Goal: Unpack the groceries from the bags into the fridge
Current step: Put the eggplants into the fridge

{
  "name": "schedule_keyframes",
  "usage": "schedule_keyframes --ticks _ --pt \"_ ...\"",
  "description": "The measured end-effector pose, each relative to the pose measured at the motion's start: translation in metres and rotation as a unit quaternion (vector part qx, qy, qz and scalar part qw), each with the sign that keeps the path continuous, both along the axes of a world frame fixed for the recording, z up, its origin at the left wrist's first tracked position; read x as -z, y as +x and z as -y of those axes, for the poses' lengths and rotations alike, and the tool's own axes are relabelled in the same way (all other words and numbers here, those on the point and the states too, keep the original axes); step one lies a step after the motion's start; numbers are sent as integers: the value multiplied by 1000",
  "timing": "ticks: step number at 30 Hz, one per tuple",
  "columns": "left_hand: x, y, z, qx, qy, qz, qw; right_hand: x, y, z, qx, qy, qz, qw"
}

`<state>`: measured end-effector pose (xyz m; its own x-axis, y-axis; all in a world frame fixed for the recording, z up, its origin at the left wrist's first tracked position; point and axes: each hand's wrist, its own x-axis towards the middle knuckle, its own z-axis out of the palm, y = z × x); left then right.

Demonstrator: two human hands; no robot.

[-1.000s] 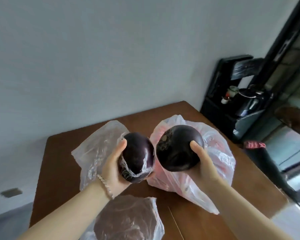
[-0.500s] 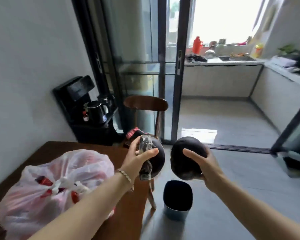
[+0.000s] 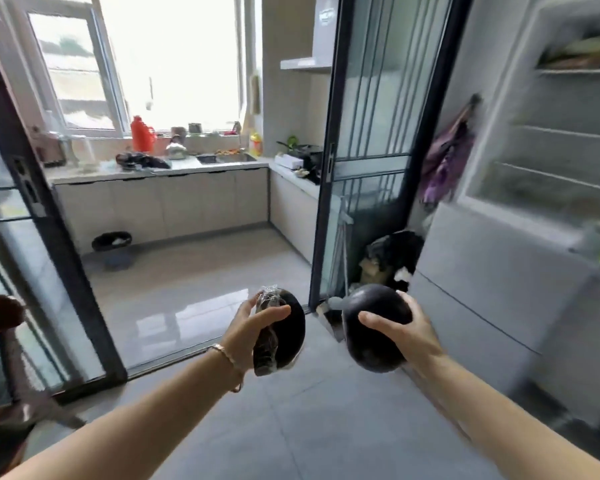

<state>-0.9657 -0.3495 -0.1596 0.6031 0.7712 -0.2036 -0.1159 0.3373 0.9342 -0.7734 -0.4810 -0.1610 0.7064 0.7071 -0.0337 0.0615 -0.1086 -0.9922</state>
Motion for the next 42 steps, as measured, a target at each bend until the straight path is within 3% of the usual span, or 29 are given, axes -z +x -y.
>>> schedule_keyframes --ticks 6,12,17,25,30,37,42 --pt "-18 169 -33 128 -51 42 990 -10 140 -4 95 -6 16 995" --pt "-35 346 -94 226 -19 52 972 -12 275 -35 219 -14 16 975" --pt "-59 496 -138 311 -51 24 949 -38 386 -60 290 -7 26 957" --pt "-78 698 -149 370 -147 22 917 -66 547 -72 390 26 62 918" --pt "-65 814 -148 369 -203 71 904 -62 650 -88 442 82 48 892" --pt "-56 953 -160 445 -181 33 877 -71 769 -103 483 112 6 868" --pt "-39 1029 -161 545 -135 -28 827 -78 822 -100 545 123 16 829"
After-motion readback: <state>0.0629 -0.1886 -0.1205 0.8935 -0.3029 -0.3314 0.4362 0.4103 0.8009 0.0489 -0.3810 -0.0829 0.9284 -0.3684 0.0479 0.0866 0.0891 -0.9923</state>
